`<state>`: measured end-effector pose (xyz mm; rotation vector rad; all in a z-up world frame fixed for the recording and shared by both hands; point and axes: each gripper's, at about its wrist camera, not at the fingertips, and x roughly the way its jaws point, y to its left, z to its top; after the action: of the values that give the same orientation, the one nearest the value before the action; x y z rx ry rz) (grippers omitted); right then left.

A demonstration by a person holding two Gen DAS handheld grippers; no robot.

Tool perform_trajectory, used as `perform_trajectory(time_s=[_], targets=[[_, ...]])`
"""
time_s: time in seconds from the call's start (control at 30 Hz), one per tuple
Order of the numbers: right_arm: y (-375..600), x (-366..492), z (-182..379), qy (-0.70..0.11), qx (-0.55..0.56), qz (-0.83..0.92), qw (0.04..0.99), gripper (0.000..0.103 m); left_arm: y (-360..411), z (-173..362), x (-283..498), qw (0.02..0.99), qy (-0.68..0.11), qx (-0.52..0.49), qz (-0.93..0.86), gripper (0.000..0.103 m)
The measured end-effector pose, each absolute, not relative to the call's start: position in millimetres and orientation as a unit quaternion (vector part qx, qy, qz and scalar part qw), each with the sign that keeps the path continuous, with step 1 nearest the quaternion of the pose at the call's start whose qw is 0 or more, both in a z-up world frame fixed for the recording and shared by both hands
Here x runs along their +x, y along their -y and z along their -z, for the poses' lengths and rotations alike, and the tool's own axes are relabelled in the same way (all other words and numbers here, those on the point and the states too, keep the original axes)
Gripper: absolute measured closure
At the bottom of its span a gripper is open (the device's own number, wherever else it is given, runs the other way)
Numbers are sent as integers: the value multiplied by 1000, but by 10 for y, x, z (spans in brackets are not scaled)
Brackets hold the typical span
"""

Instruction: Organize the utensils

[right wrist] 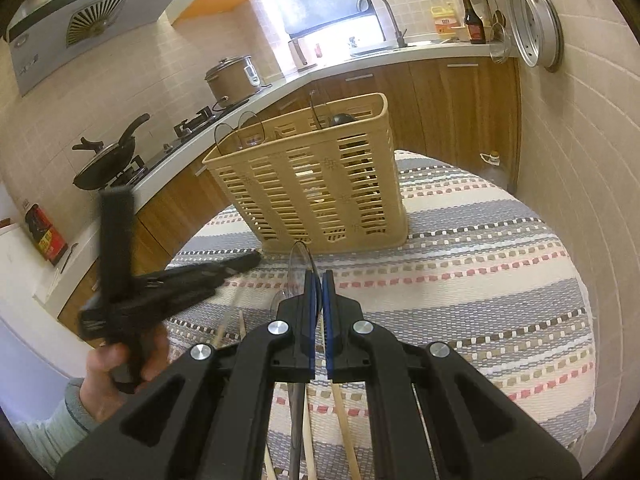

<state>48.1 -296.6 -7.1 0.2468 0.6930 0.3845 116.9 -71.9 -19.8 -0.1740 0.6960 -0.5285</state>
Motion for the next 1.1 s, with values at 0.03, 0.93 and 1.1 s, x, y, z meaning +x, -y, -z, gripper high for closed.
perform_trajectory(time_s=[0.03,0.93,1.1], targets=[[2958,463,22,-328,121,-191,917,101,639,115,1087,905,-310,-99,275,100],[2955,1171,-1235,-34,68,-49,996,101,381,-1432,1502,943,-10,-130,306,100],[3077,1483,-1176,-14,86,-24,996,101,474,-1424,1699,944,15,-137,299,100]])
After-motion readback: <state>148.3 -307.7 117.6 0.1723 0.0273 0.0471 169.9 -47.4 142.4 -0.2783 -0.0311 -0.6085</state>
